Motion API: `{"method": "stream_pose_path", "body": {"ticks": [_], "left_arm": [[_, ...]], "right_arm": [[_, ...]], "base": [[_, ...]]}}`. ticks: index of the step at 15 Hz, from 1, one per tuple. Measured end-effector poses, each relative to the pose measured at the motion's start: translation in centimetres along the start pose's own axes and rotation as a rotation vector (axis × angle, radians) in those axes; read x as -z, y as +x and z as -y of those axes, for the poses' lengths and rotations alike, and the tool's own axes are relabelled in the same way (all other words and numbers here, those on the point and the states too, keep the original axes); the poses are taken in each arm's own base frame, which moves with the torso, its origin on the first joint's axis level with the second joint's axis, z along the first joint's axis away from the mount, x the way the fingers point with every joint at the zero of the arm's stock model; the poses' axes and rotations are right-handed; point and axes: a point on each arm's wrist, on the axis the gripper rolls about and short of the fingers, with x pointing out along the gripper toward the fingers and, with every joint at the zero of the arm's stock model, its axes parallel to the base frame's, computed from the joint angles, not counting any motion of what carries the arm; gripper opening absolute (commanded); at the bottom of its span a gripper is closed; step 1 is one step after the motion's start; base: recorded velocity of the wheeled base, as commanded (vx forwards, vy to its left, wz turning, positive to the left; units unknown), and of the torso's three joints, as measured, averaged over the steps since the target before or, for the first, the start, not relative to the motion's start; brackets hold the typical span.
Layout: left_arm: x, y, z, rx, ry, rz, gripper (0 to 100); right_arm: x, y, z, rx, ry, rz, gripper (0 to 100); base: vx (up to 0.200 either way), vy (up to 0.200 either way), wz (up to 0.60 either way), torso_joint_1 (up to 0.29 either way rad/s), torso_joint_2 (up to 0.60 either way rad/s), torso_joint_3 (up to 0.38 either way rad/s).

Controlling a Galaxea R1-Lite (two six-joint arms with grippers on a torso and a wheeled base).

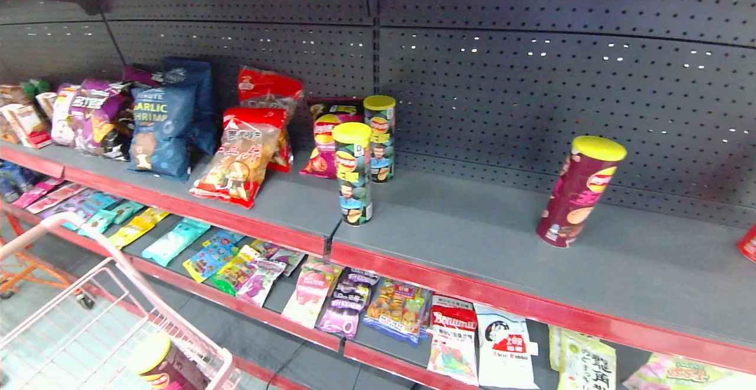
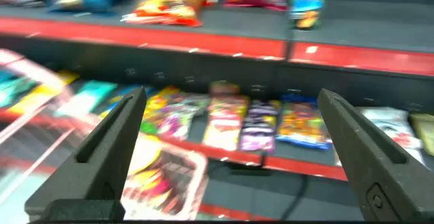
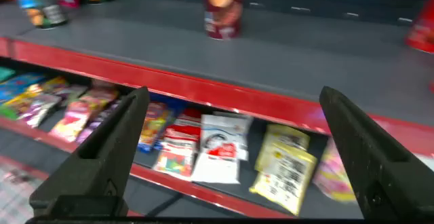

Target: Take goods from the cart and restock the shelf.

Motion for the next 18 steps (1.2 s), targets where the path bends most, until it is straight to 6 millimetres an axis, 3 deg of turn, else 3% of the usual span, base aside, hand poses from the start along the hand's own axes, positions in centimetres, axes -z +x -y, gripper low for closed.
{"method": "stream_pose_path", "body": {"ticks": [3, 13, 18], "left_arm": [[0.01, 0.0, 0.0, 0.001, 0.0, -0.001, 100], [0.0, 0.0, 0.0, 0.0, 0.0, 0.0, 100], [0.02, 0.0, 0.0, 0.0, 0.0, -0.001, 100]], "right_arm": [[0.0, 0.0, 0.0, 0.0, 0.0, 0.0, 100], [-0.01, 0.0, 0.0, 0.0, 0.002, 0.001, 100], [-0.01, 0.0, 0.0, -0.001, 0.005, 0.001, 100]], "base": [[0.0, 0.0, 0.6, 0.001, 0.0, 0.004], [0.0, 0.0, 0.0, -0.007, 0.01, 0.009], [0.0, 0.0, 0.0, -0.111, 0.25, 0.142]]}}
